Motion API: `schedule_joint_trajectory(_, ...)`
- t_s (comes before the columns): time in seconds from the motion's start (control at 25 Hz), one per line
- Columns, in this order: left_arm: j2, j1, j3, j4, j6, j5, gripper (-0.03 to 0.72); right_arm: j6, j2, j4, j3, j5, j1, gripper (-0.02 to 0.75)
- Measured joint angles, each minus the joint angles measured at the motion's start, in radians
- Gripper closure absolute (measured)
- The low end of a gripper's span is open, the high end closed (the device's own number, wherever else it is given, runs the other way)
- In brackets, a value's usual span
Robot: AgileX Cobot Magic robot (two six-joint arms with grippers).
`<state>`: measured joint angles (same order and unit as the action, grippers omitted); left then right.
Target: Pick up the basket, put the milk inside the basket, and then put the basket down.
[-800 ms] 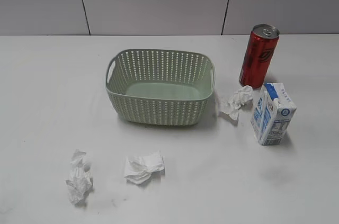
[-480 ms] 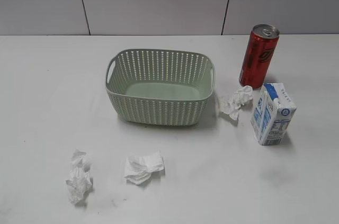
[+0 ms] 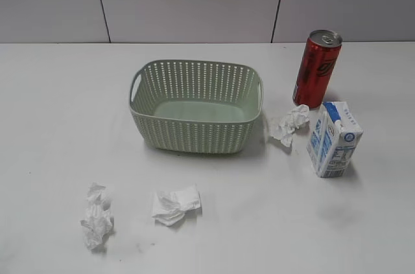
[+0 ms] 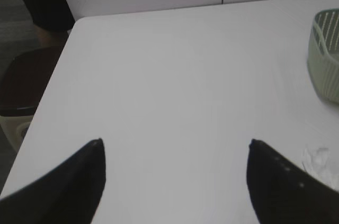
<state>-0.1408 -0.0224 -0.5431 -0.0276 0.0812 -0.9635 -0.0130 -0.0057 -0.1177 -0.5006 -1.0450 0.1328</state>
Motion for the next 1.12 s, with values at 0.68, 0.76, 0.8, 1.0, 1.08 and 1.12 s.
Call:
schedule_joint_trajectory(0.68, -1.029, -0.136, -0.537, -0.245, 0.029, 0.032, 0.078, 0.0, 0.0, 0.0, 0.0, 0.0, 0.0, 0.187)
schedule_joint_trajectory(0.76, -1.128, -0.192, -0.604, -0.245, 0.029, 0.024, 0.078, 0.0, 0.0, 0.0, 0.0, 0.0, 0.0, 0.187)
schedule_joint_trajectory(0.8, -1.17, -0.216, -0.639, -0.245, 0.029, 0.02, 0.078, 0.0, 0.0, 0.0, 0.0, 0.0, 0.0, 0.187)
schedule_joint_trajectory(1.0, -1.399, -0.332, -0.789, -0.247, 0.021, -0.008, 0.079, 0.0, 0.0, 0.0, 0.0, 0.0, 0.0, 0.187)
schedule_joint_trajectory(1.08, -1.472, -0.35, -0.834, -0.248, 0.013, -0.012, 0.079, 0.0, 0.0, 0.0, 0.0, 0.0, 0.0, 0.187)
schedule_joint_trajectory(1.12, -1.504, -0.355, -0.852, -0.248, 0.01, -0.012, 0.079, 0.0, 0.0, 0.0, 0.0, 0.0, 0.0, 0.187)
